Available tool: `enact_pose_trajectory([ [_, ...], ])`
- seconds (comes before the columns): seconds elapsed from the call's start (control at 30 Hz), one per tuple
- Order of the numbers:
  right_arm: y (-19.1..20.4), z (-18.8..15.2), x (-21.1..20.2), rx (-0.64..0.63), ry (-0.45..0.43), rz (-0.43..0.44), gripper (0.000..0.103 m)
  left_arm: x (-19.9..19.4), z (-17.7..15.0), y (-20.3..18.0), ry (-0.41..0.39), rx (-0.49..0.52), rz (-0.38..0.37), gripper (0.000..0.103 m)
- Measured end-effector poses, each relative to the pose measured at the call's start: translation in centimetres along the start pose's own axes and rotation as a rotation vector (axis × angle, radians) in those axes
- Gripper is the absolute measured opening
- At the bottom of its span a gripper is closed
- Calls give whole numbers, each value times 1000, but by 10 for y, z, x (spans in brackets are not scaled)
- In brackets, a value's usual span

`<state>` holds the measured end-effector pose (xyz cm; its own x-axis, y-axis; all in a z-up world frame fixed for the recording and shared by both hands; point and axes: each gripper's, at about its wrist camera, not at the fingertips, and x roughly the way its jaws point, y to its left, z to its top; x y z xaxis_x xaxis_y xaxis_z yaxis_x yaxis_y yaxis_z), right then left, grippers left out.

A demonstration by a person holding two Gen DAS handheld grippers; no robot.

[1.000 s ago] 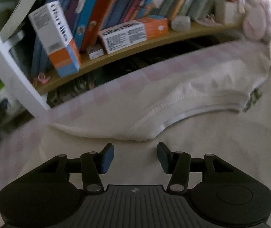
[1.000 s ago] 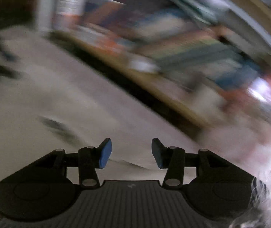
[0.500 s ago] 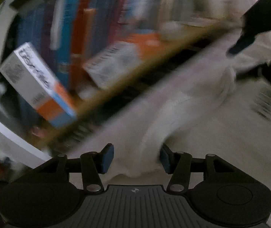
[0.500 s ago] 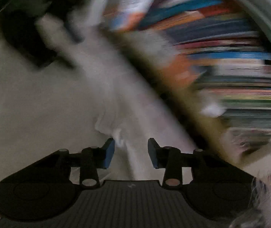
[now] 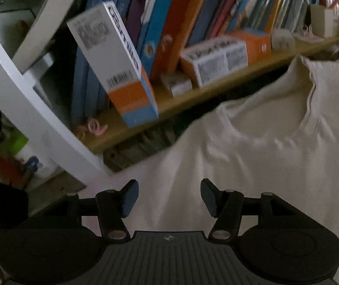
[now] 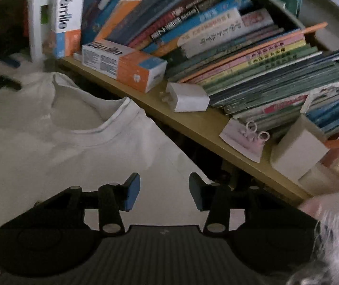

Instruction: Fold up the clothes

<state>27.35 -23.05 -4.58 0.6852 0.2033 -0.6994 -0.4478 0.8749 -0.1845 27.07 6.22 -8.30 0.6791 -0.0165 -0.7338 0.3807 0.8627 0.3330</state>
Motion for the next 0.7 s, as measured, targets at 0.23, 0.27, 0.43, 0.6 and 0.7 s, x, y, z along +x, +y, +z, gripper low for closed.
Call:
enact_pose_trajectory([
  [0.23,6,25,49,132,33,59,43,8,7,4,-14,-76,13,59],
  [0.27,4,28,57,165,42,55,43,10,12,5,-18,-99,5,59],
  [0.43,-7,34,76,316,28,24,44,37,35,-2,-6,-171,0,59],
  [0.6,-17,33,83,435,20,-2,46,60,48,1,1,-348,38,60],
  [0.7,-16,31,78,435,11,-16,46,62,50,5,10,-417,59,62],
])
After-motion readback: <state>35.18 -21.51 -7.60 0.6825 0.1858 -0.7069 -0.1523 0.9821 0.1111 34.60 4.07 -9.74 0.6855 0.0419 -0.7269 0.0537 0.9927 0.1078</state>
